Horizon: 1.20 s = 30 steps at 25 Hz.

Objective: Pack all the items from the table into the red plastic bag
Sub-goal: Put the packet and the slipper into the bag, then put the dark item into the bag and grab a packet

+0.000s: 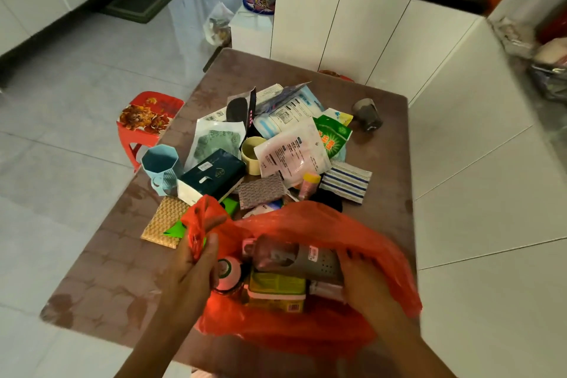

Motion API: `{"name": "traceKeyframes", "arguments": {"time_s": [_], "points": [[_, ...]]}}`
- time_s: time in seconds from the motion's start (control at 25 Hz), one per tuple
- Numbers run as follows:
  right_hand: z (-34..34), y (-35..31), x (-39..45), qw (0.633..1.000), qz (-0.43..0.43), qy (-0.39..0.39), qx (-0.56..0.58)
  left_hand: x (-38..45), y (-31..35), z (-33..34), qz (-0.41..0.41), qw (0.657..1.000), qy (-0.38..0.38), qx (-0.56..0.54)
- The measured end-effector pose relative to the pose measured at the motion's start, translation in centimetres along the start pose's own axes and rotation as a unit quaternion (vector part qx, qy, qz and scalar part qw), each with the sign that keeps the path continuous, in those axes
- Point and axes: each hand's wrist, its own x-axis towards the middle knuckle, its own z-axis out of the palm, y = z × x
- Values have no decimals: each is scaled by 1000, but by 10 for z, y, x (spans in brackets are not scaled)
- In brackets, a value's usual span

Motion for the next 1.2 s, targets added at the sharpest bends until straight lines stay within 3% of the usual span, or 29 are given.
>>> {"name": "traceKeyframes", "arguments": {"time_s": [0.04, 0.12, 0.2, 0.24, 0.32, 0.36, 0.4, 0.48, 0.6, 0.76, 0.8, 0.88, 1.0, 1.08, 1.12, 1.2], "points": [[-11, -12, -5, 998, -39, 56, 9, -1, -3, 1, 16, 1000, -14, 15], [-41, -32, -10, 961, -117, 213, 129, -1, -8, 5, 40, 998, -22, 52], [-67, -31, 22, 921, -76, 318, 212, -1, -15, 11, 44, 997, -8, 63], [-79, -26, 51, 932, -14, 294, 213, -2, -16, 15, 40, 997, 5, 65], [-77, -20, 113, 974, 110, 89, 176, -2, -15, 18, 41, 996, 47, 57], [-68, -18, 134, 973, 133, -3, 189, -3, -12, 19, 52, 996, 57, 49], [-60, -18, 150, 965, 135, -44, 221, -3, -9, 18, 59, 995, 67, 51], [-46, -17, 170, 958, 125, -41, 256, 1, -8, 12, 57, 993, 81, 66], [-38, -17, 182, 983, 105, 8, 150, 0, -8, 9, 64, 995, 64, 50], [-22, -11, 174, 973, 119, -24, 194, -14, 1, 12, 52, 998, 9, 44], [-29, -9, 167, 970, 125, 16, 206, -18, 4, 7, 40, 998, -5, 52], [-60, -3, 142, 949, 108, 170, 244, -27, 17, -4, -13, 999, -23, 19], [-114, -8, 45, 841, 1, 364, 400, -37, 30, -27, -52, 995, -85, -11], [-105, -33, -24, 797, -104, 322, 500, -35, 31, -34, -48, 994, -102, 2], [-82, -50, -47, 807, -151, 264, 506, -33, 31, -36, -47, 993, -113, 4], [-23, -85, -62, 862, -211, 138, 440, -28, 31, -38, -32, 991, -131, 5]]}}
